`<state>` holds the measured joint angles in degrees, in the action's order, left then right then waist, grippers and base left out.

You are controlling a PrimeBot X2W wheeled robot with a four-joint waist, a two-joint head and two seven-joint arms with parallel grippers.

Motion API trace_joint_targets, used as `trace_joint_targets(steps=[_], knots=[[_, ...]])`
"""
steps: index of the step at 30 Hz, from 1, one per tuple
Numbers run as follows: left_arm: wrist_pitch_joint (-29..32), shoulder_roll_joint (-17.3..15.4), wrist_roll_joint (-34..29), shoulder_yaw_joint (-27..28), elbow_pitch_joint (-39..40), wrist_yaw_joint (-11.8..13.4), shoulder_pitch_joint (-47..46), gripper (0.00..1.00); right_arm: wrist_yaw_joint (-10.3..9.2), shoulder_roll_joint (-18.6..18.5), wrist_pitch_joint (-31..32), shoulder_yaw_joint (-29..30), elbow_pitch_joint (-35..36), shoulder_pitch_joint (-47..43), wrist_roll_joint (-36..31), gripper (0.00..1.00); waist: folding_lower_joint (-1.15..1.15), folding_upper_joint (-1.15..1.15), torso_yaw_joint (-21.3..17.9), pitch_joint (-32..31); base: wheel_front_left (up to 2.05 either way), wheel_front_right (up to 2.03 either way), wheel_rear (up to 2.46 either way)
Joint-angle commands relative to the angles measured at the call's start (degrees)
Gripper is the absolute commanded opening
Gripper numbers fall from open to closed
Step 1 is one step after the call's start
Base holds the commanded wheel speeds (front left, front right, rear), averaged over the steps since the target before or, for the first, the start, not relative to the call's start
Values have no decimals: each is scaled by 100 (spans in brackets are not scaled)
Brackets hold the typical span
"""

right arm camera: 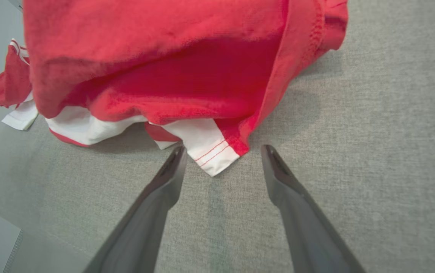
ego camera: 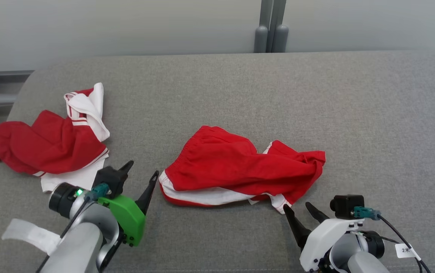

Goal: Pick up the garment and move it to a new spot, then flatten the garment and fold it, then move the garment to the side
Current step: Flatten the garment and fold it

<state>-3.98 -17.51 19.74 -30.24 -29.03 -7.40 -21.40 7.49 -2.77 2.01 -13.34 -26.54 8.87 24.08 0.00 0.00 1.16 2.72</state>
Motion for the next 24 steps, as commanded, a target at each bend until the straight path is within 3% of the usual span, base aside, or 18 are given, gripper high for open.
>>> trace_joint_targets(steps=[1, 15, 19, 20, 23, 24], knots=[[43, -73, 159, -137, -90, -8, -237, 100, 0, -21, 33, -32, -40, 76, 27, 100, 0, 0, -72, 241, 0, 0, 0], [500, -281, 1354, -1444, -771, -9, -1417, 100, 0, -19, -3, -522, -72, 368, 119, 100, 0, 0, -162, 721, 0, 0, 0], [662, -310, 1662, -1732, -916, -9, -1514, 79, 0, -19, -33, -585, -117, 420, 121, 100, 0, 0, -159, 778, 0, 0, 0], [683, -333, 1719, -1789, -941, -9, -1540, 78, 0, -19, -31, -601, -130, 422, 116, 100, 0, 0, -157, 787, 0, 0, 0], [748, -388, 1870, -1944, -1036, -10, -1592, 65, -1, -19, -24, -642, -176, 426, 104, 100, 0, 0, -145, 797, 0, 0, 0], [770, -387, 1930, -1977, -1077, -9, -1593, 51, -1, -19, -28, -649, -192, 420, 105, 100, 0, 0, -140, 794, 0, 0, 0]])
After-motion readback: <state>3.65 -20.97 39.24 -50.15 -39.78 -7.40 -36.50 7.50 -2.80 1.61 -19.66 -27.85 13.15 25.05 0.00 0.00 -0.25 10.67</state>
